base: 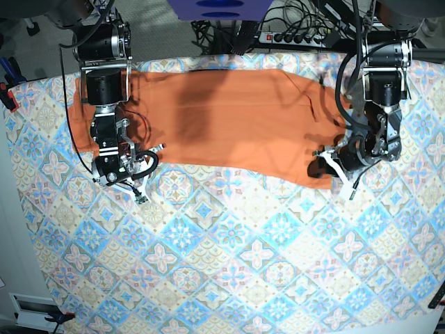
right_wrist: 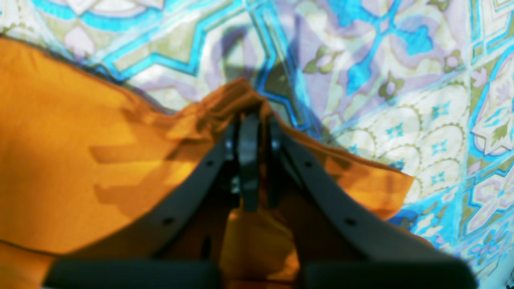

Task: Fold the T-shirt properly
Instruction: 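Lift the hem edge with both grippers and fold it toward the collar, then carry the folded hem over the shirt toward the collar edge with both grippers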

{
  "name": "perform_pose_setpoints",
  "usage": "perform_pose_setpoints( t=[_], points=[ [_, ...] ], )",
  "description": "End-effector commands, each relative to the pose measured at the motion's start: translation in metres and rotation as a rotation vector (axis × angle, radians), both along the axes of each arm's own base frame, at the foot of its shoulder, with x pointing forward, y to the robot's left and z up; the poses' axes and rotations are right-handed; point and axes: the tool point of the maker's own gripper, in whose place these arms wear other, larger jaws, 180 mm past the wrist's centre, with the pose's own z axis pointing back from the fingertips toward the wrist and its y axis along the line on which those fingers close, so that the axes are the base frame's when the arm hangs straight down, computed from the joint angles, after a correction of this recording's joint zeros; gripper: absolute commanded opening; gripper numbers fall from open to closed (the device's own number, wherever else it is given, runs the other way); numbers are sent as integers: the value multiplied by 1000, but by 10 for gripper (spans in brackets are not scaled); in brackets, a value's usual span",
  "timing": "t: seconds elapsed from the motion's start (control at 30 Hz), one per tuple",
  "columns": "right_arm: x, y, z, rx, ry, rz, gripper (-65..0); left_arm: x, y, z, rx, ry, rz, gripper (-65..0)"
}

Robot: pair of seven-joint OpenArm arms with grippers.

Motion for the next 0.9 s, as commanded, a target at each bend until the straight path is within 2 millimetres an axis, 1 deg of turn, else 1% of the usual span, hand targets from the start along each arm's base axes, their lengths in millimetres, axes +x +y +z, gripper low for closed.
perform_pose_setpoints(
  t=[0.0,0.07,0.1,0.2,0.27,0.33,0.37,0.43,0.5,0.57,0.63,0.7,0.77,0.8,0.83,0.87],
  points=[
    [-3,-11,3,-45,23,-14,-645,-21,14,-17,98,106,-43,-558],
    [3,-22,15,-114,-11,-24,-644,-21,15,-17,102,107,-43,-559],
    [9,-30,25,-160,-44,-42,-644,-21,16,-18,105,107,-44,-561],
    [3,-50,47,-296,-96,-76,-644,-22,16,-18,106,109,-45,-564],
    [2,-55,61,-344,-121,-85,-644,-22,16,-18,107,108,-45,-564],
    [4,-54,71,-348,-143,-94,-644,-21,15,-16,108,102,-47,-564],
    [4,-54,76,-351,-150,-99,-644,-17,14,-13,110,87,-52,-564],
    [2,-54,77,-353,-144,-105,-644,-18,11,-8,116,63,-67,-565],
    [-4,-54,73,-355,-130,-102,-644,-12,8,2,126,20,-84,-565],
    [-4,-47,71,-337,-133,-98,-644,-15,8,6,139,17,-97,-565],
    [-4,-41,70,-323,-132,-98,-644,-11,15,17,147,-8,-77,-565],
    [-4,-41,69,-323,-131,-98,-644,-4,17,26,153,-31,-69,-561],
    [-4,-41,69,-323,-131,-98,-644,1,16,30,154,-44,-70,-560],
    [-4,-40,69,-322,-131,-98,-644,7,15,34,155,-57,-72,-559],
    [-4,-40,69,-322,-131,-98,-644,12,13,37,152,-65,-73,-559],
    [-4,-40,69,-322,-131,-98,-644,12,8,37,145,-57,-79,-559]
  ],
)
